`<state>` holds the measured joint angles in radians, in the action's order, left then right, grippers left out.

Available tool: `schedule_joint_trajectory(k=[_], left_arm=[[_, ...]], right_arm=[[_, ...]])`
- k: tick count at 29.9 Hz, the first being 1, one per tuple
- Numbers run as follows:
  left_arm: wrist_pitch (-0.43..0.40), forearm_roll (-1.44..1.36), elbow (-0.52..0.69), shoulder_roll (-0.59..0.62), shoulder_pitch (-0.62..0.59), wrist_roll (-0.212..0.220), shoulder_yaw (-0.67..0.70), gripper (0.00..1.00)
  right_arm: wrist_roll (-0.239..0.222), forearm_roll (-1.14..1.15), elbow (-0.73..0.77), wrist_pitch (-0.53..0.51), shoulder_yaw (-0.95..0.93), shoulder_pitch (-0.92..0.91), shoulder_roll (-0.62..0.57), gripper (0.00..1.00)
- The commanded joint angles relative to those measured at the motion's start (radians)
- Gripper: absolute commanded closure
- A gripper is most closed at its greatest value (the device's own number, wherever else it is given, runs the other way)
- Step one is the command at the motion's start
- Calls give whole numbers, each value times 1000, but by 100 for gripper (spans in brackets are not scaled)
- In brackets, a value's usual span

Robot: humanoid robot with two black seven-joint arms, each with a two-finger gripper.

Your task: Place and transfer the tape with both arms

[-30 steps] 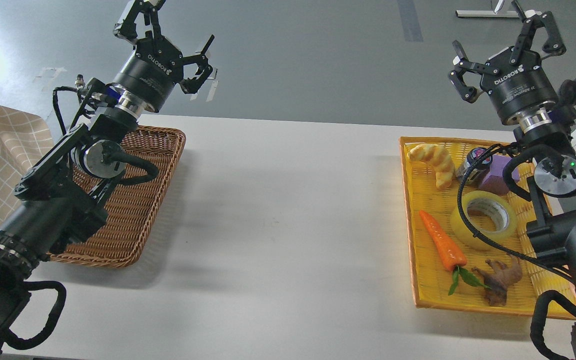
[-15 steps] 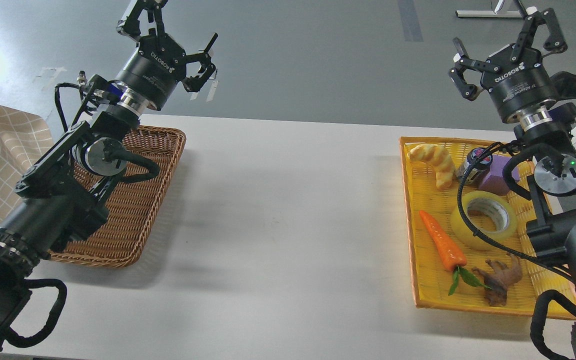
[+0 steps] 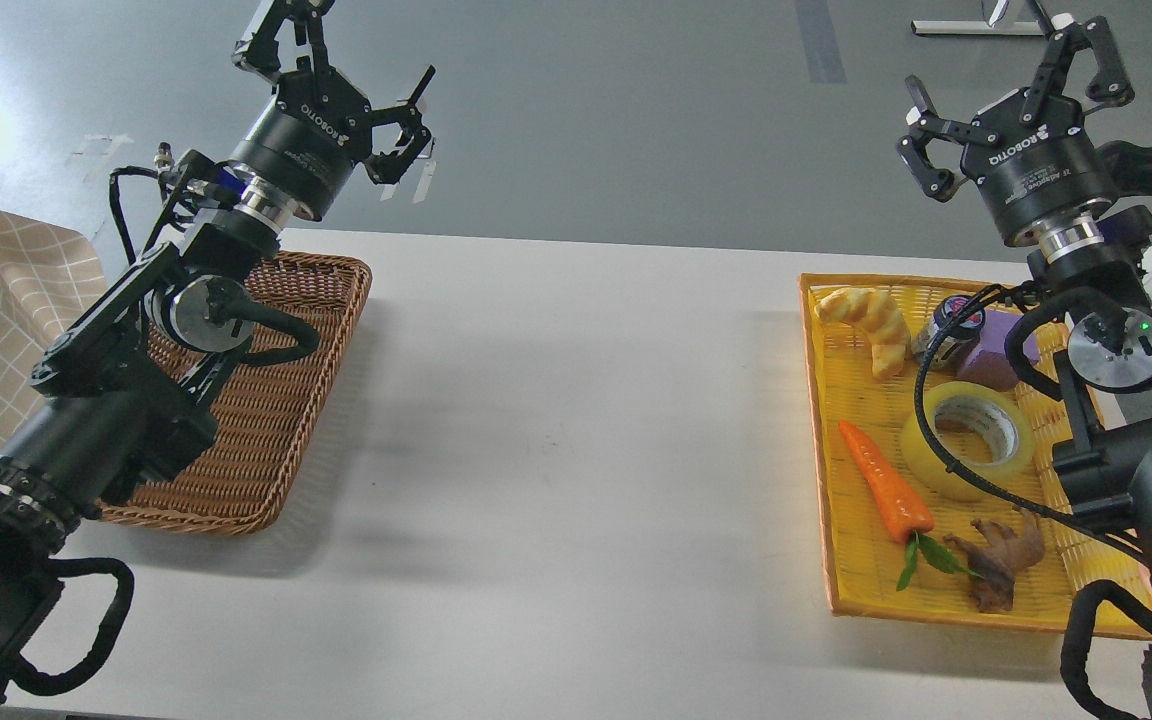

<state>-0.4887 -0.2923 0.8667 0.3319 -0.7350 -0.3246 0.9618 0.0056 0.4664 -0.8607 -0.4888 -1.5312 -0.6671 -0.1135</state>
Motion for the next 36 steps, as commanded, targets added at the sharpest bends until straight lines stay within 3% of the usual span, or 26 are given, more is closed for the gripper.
schedule_joint_trajectory(k=[1, 34, 36], left_arm=[[0, -1, 0, -1, -1, -1, 0, 2], [0, -1, 0, -1, -1, -8, 5, 2], [0, -2, 0, -1, -1, -8, 5, 2]], right_arm=[[-1, 0, 0, 0, 0, -2, 0, 0], [-1, 12, -17, 0, 14, -5, -15, 0], [-7, 23, -20, 0, 25, -6, -60, 0]])
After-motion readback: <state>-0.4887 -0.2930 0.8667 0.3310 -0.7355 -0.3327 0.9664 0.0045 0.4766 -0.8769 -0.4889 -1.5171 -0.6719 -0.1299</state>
